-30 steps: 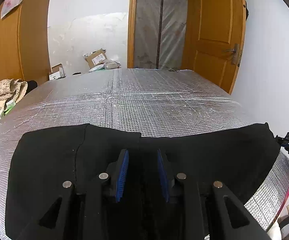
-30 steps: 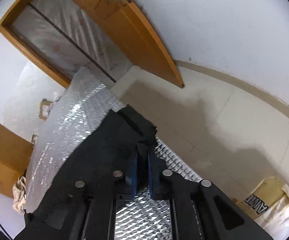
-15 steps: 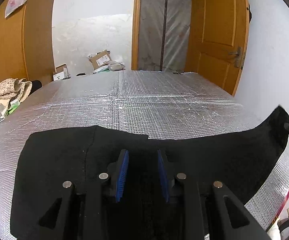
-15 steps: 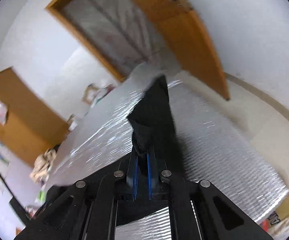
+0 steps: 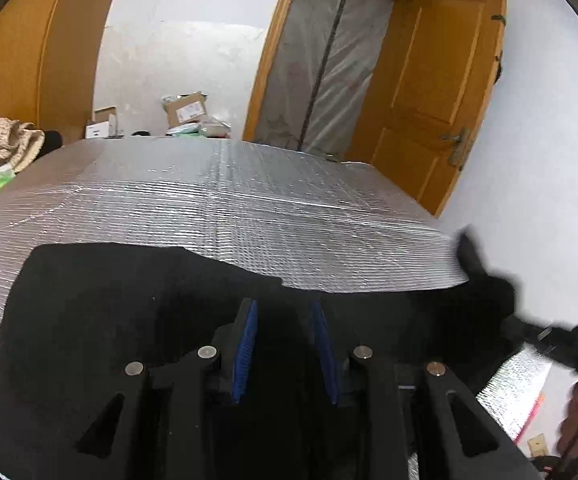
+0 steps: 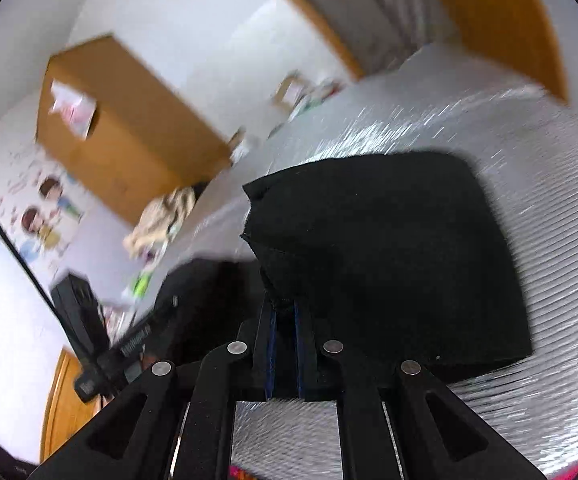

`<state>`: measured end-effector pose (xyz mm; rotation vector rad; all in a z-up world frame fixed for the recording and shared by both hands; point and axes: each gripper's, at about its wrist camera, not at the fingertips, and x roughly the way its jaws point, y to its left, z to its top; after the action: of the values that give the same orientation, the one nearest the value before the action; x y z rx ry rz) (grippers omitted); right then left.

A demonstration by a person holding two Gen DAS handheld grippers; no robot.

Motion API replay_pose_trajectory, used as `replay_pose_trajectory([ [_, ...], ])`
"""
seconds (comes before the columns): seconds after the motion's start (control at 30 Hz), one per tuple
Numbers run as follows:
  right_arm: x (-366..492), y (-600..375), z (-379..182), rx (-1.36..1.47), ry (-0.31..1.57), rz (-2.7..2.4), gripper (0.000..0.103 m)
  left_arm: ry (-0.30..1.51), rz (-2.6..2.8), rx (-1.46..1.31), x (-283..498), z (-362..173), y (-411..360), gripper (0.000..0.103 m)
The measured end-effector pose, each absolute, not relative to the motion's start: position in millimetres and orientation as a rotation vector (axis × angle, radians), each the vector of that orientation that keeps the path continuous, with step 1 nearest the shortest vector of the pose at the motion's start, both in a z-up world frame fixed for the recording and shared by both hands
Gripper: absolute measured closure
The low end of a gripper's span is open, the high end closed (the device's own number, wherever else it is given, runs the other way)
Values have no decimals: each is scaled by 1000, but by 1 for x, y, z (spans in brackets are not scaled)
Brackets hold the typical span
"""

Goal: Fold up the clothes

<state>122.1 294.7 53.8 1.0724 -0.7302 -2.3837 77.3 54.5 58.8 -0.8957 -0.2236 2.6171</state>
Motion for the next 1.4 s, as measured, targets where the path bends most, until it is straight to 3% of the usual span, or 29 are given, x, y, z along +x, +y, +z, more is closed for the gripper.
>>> replay_pose_trajectory([
  [0.2, 126, 258, 37, 1106, -628, -2318, 71, -257, 2523, -843, 89, 67, 50, 72],
  [0.27, 132, 262, 48, 1059, -585, -2361, 70, -284, 2483, -838, 90, 66, 50, 68],
  [0.53, 166, 316, 74, 884, -515, -2546, 67, -323, 2339, -930, 89, 48, 77, 66],
  [0.73, 183, 343, 70, 906, -548, -2575, 67, -271, 2300, -975, 92, 37, 108, 52],
  [1.27, 191, 360, 65, 932, -615, -2585, 67, -112, 2267, -1021, 113, 23, 147, 52],
  [1.4, 191, 364, 63, 937, -636, -2590, 67, -76, 2257, -1054, 112, 18, 154, 67],
])
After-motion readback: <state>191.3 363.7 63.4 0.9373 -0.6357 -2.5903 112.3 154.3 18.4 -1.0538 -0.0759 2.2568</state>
